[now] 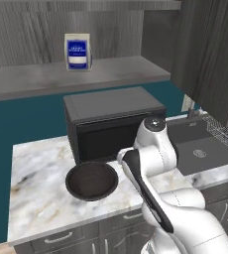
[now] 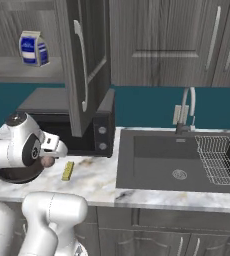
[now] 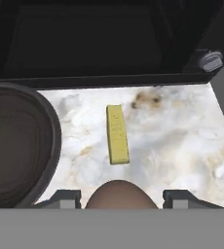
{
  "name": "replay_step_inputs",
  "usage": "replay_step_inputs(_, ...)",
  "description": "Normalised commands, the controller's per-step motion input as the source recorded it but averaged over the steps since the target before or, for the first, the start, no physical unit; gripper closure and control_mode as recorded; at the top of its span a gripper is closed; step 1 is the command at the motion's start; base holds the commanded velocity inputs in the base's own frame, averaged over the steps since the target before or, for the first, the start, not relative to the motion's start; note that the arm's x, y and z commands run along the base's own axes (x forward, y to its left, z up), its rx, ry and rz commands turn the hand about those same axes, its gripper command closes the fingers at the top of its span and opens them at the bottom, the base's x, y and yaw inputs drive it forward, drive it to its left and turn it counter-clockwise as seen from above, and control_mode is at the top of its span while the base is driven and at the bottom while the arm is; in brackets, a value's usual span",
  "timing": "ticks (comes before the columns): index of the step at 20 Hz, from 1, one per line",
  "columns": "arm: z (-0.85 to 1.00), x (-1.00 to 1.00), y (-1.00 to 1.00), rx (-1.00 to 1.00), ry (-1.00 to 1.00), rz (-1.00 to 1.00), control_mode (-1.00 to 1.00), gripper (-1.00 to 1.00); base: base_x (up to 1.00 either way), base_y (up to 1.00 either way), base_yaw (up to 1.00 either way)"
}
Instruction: Pick the egg and butter from the fridge and place them by the bowl for mixing.
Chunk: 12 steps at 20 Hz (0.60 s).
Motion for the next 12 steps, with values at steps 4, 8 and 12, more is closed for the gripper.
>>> replay_step_inputs(4,-0.36,0.20,0.00,-0.02,0.12,0.04,-1.00,1.00,0.00,0.00,0.00)
replay_step_inputs(8,-0.31,0.00,0.07,-0.02,0.12,0.09,-1.00,1.00,0.00,0.00,0.00)
replay_step_inputs(12,-0.30,0.00,0.24,0.00,0.05,0.08,-1.00,1.00,0.00,0.00,0.00)
